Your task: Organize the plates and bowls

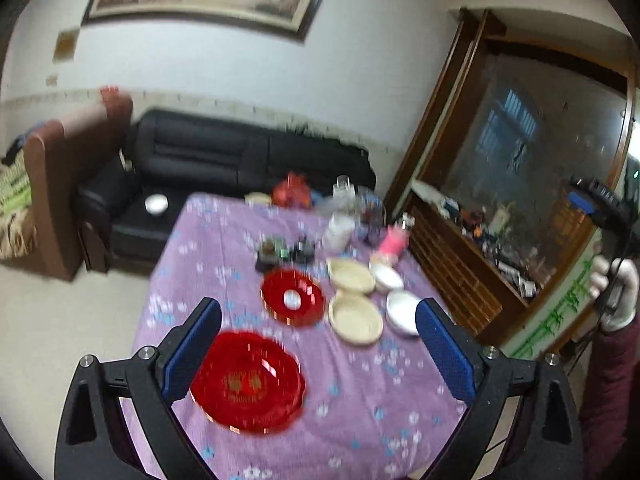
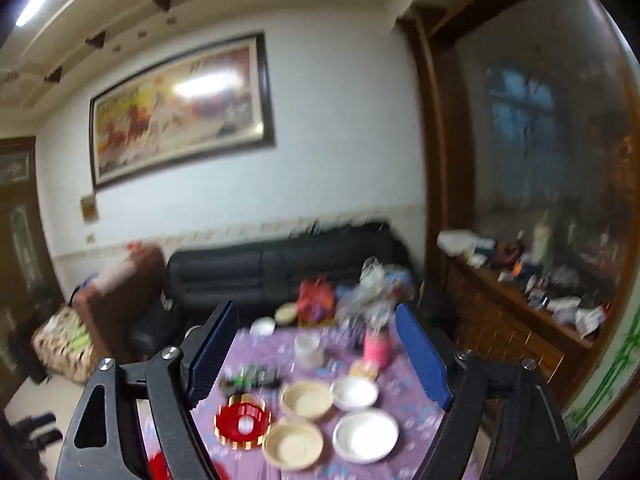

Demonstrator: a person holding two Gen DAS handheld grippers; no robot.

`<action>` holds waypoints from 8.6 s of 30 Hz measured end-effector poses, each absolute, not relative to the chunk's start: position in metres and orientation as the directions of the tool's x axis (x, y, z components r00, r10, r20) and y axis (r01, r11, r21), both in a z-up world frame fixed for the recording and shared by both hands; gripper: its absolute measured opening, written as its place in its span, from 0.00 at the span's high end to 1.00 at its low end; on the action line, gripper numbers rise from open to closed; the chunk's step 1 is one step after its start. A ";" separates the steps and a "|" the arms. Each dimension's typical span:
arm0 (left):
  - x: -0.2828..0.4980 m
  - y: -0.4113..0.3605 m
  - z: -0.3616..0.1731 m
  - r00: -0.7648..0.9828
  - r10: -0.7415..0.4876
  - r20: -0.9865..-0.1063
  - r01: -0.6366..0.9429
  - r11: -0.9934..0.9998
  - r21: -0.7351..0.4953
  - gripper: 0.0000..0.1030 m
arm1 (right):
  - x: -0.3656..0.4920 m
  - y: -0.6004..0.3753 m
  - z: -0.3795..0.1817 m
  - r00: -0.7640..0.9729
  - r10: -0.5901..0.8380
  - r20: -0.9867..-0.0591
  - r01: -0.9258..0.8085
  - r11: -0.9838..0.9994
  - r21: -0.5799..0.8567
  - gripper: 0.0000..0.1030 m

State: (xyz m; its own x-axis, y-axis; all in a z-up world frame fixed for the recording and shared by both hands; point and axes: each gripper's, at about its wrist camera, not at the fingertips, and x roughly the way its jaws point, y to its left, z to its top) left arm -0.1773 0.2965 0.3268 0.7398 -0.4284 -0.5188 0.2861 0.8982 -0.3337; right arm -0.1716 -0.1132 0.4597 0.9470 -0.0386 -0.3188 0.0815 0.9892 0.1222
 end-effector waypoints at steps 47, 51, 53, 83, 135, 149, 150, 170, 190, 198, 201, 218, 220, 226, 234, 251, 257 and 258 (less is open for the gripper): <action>-0.070 0.120 0.088 0.477 -0.357 -0.803 0.103 0.930 -0.353 0.06 | -0.022 -0.142 -0.001 0.415 0.535 -0.736 0.094 0.779 0.620 0.87; -0.065 0.106 0.076 0.454 -0.362 -0.814 0.119 0.930 -0.348 0.06 | -0.042 -0.144 0.001 0.327 0.551 -0.768 0.076 0.794 0.603 0.87; -0.060 0.098 0.070 0.446 -0.366 -0.817 0.127 0.929 -0.347 0.06 | -0.049 -0.145 0.001 0.325 0.541 -0.776 0.071 0.804 0.591 0.86; -0.097 0.168 0.116 0.638 -0.291 -0.713 0.074 0.944 -0.320 0.61 | -0.073 -0.035 0.087 0.518 0.552 -0.653 -0.242 0.827 0.507 0.81; -0.166 0.251 0.140 0.866 0.005 -0.499 -0.158 0.951 -0.266 0.00 | -0.079 0.058 0.031 0.563 0.477 -0.675 -0.285 0.879 0.383 0.56; -0.145 0.213 0.117 0.791 -0.108 -0.602 -0.075 0.960 -0.270 0.00 | -0.046 -0.016 0.017 0.606 0.380 -0.699 -0.126 0.913 0.387 0.56; -0.144 0.212 0.116 0.789 -0.111 -0.605 -0.072 0.960 -0.271 0.00 | -0.037 -0.018 0.018 0.614 0.370 -0.697 -0.118 0.916 0.383 0.56; -0.136 0.230 0.101 0.754 -0.072 -0.653 -0.127 0.959 -0.252 0.00 | 0.122 -0.004 -0.006 0.535 0.363 -0.763 0.027 0.895 0.445 0.90; -0.111 0.127 0.082 0.634 -0.292 -0.716 0.128 0.953 -0.275 0.00 | -0.095 -0.165 -0.006 0.441 0.385 -0.811 0.004 0.903 0.431 0.90; -0.067 0.066 0.034 0.484 -0.320 -0.814 0.170 0.947 -0.271 0.00 | -0.100 -0.169 -0.010 0.478 0.370 -0.797 -0.001 0.907 0.421 0.88; -0.050 0.055 0.012 0.421 -0.325 -0.847 0.151 0.946 -0.288 0.01 | -0.100 -0.168 -0.012 0.490 0.372 -0.788 0.000 0.904 0.427 0.88; -0.089 0.112 0.062 0.538 -0.350 -0.767 0.119 0.932 -0.342 0.58 | -0.102 -0.105 0.026 0.541 0.442 -0.715 -0.138 0.886 0.444 0.89; -0.098 0.142 0.075 0.587 -0.303 -0.751 0.070 0.943 -0.325 0.56 | -0.097 -0.078 0.039 0.537 0.473 -0.698 -0.192 0.875 0.445 0.89; -0.111 0.223 0.096 0.682 -0.107 -0.724 -0.117 0.961 -0.252 0.53 | -0.075 0.022 0.058 0.480 0.565 -0.671 -0.353 0.824 0.442 0.88; -0.098 0.282 0.074 0.629 0.103 -0.770 -0.278 0.955 -0.100 0.53 | -0.049 0.125 0.048 0.414 0.581 -0.701 -0.455 0.799 0.394 0.88; -0.120 0.299 0.078 0.670 0.081 -0.738 -0.280 0.948 -0.150 0.35 | -0.045 0.143 0.034 0.520 0.440 -0.732 -0.433 0.874 0.218 0.69; -0.142 0.307 0.092 0.708 0.065 -0.703 -0.300 0.929 -0.215 0.32 | -0.053 0.145 0.039 0.587 0.408 -0.699 -0.442 0.885 0.146 0.38; -0.144 0.308 0.094 0.713 0.065 -0.698 -0.301 0.928 -0.221 0.32 | -0.055 0.143 0.041 0.594 0.412 -0.691 -0.442 0.885 0.148 0.38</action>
State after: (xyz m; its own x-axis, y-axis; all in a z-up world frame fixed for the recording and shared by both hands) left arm -0.1435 0.3075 0.0942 0.7129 0.0654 -0.6982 -0.3013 0.9276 -0.2209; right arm -0.0546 0.1426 0.0410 0.5936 0.4125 -0.6910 -0.4425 0.8845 0.1479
